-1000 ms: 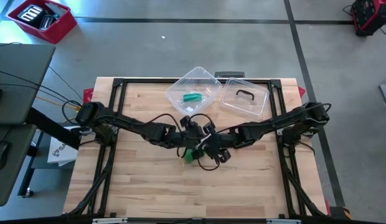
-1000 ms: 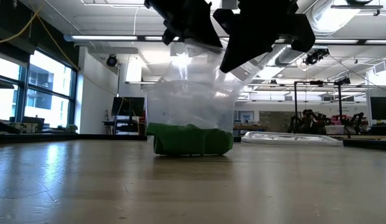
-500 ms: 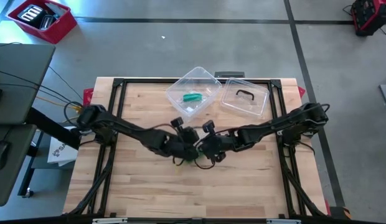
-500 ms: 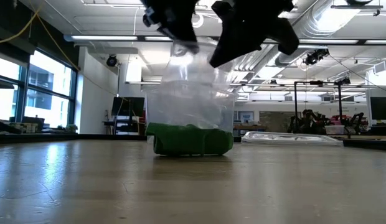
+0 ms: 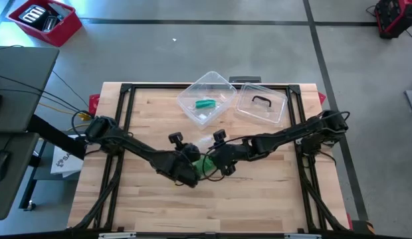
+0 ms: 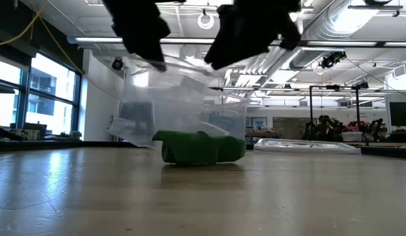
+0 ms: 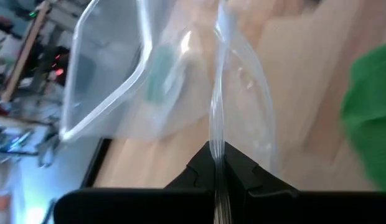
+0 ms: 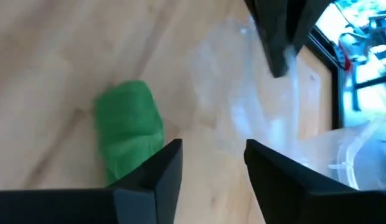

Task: Roll bandage
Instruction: Put the green bandage into the transparent zip bag

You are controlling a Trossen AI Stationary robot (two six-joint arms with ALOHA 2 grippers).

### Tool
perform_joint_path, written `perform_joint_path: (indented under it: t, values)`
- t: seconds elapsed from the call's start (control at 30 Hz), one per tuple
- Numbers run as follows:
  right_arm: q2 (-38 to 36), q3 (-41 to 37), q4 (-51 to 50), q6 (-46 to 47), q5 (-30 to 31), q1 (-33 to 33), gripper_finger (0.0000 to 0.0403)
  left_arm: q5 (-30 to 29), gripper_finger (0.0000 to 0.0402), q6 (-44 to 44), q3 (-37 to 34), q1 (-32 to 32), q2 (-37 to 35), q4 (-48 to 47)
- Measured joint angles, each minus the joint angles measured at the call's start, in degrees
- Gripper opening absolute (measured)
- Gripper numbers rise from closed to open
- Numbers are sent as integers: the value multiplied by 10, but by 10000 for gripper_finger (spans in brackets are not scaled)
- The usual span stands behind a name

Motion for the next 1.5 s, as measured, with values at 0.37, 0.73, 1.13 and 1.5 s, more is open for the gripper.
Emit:
perform_joint_path:
  t: [0.37, 0.73, 1.13, 1.5]
  values:
    - [-95, -164, 73, 81, -139, -8, 177, -12, 0, -180, -29, -63, 2, -124]
    - [-52, -327, 362, 159, -237, -17, 182, 43, 0, -234, -145, -93, 16, 32]
    - [17, -269, 364, 96, -242, -80, 271, 108, 0, -290, -146, -99, 38, 64]
    - [117, -269, 484, 86, -381, -123, 223, 121, 0, -342, -146, -104, 37, 69]
